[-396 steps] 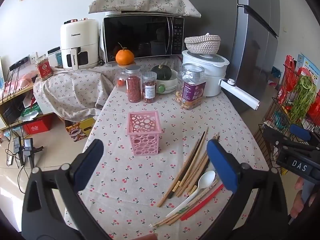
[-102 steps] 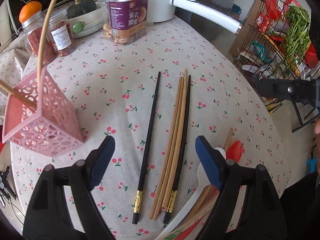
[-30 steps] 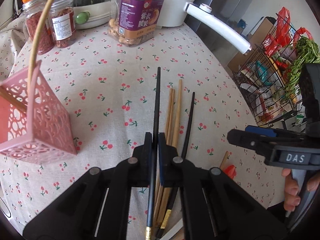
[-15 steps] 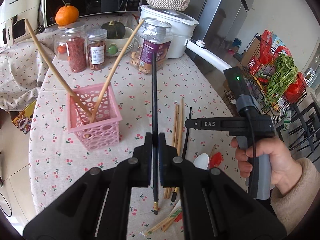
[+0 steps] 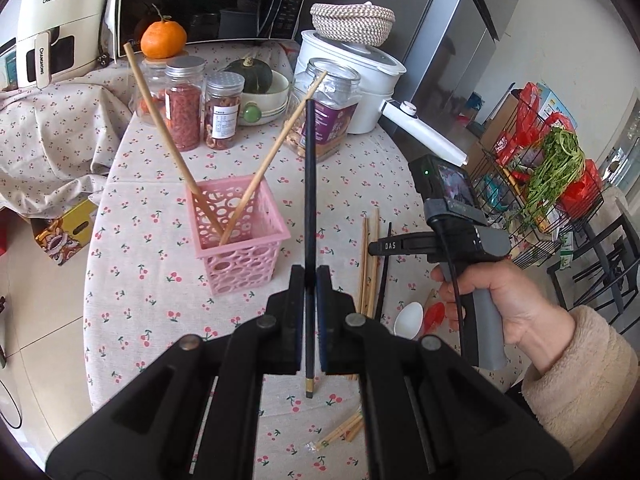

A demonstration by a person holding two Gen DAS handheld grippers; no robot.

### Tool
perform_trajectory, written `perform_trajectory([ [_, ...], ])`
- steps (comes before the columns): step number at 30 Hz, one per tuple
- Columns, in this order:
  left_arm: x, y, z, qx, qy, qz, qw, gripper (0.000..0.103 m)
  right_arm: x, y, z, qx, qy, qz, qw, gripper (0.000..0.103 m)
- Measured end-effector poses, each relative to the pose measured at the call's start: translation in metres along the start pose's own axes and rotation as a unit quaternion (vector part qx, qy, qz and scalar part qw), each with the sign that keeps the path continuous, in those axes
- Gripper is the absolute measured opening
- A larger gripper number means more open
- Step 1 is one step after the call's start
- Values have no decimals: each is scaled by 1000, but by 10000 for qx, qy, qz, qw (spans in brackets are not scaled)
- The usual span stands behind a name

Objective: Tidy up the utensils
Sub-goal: 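Lift the black chopstick with the left tool and lower it into the pink holder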

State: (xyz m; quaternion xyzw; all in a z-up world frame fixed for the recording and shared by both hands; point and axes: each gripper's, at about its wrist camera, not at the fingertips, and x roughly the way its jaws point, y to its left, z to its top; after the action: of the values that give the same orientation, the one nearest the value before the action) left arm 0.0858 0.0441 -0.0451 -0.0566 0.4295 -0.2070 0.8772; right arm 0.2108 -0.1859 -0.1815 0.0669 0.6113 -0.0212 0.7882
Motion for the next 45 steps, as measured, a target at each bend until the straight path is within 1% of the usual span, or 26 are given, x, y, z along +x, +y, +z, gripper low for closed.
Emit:
perform_trajectory([
  [2, -1, 2, 0, 11, -28, 39, 10000, 6, 1, 6, 0, -112, -4, -138, 9998, 12],
  [5, 0, 4, -1, -12, -43, 84, 10000, 6, 2, 5, 1, -81, -78, -7, 9999, 12],
  [8, -3, 5, 0, -12, -95, 120, 9999, 6, 2, -9, 1, 212, -120, 419, 9988, 10],
  [10, -7, 4, 1, 21, -176, 181, 9997, 6, -1, -22, 2, 497, -142, 922, 9944, 8],
  [11, -10, 3, 1, 47, -223, 195, 9996, 6, -6, -26, 2, 577, -192, 1040, 9927, 8],
  [13, -17, 3, 4, 64, -337, 202, 9992, 6, -21, -30, 1, 615, -370, 1265, 9894, 7],
  [16, -29, 2, 7, 79, -524, 216, 9984, 6, -54, -28, -5, 475, -687, 1483, 9854, 7],
  [17, -33, 1, 9, 83, -603, 232, 9979, 6, -67, -28, -7, 413, -816, 1520, 9841, 6],
  [19, -41, 1, 13, 60, -785, 221, 9966, 6, -95, -22, -16, 176, -1209, 1503, 9811, 6],
  [21, -51, 1, 17, 20, -1010, 178, 9947, 6, -127, -14, -30, -97, -1622, 1499, 9753, 6],
  [23, -62, 0, 20, 18, -1286, 152, 9916, 6, -156, -6, -40, -377, -2066, 1505, 9661, 6],
  [26, -80, -4, 24, 72, -1768, 174, 9841, 6, -195, 3, -50, -652, -2709, 1586, 9472, 6],
  [28, -90, -4, 25, 54, -2059, 257, 9782, 6, -214, 8, -57, -791, -3095, 1586, 9342, 6],
  [30, -98, -2, 26, 31, -2324, 333, 9720, 6, -226, 12, -62, -857, -3363, 1611, 9239, 6],
  [33, -103, 2, 26, 21, -2651, 490, 9630, 6, -233, 18, -62, -930, -3508, 1731, 9156, 6],
  [35, -101, 6, 28, 45, -2722, 647, 9601, 6, -237, 22, -64, -959, -3550, 1773, 9129, 6],
  [37, -95, 10, 30, 30, -2691, 735, 9603, 6, -235, 24, -64, -983, -3550, 1812, 9119, 6],
  [45, -53, 24, 38, -10, -2233, 950, 9701, 6, -222, 35, -62, -1013, -3591, 1882, 9085, 6],
])
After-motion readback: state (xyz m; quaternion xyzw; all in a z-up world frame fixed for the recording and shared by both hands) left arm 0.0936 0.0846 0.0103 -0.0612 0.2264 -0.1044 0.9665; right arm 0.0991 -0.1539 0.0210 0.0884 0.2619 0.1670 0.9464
